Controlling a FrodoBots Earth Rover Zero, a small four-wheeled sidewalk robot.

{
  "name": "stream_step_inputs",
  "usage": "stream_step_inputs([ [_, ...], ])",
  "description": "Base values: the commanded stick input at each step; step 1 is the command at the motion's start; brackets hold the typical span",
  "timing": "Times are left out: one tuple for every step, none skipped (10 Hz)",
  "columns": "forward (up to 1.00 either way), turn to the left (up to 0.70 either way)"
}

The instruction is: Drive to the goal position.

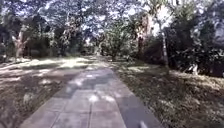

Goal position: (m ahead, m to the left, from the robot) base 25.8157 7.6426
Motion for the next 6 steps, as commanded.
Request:
stream_step_inputs([
  [0.5,0.0],
  [0.5,0.0],
  [0.5,0.0],
  [0.5,0.0],
  [0.5,0.0],
  [0.5,0.0],
])
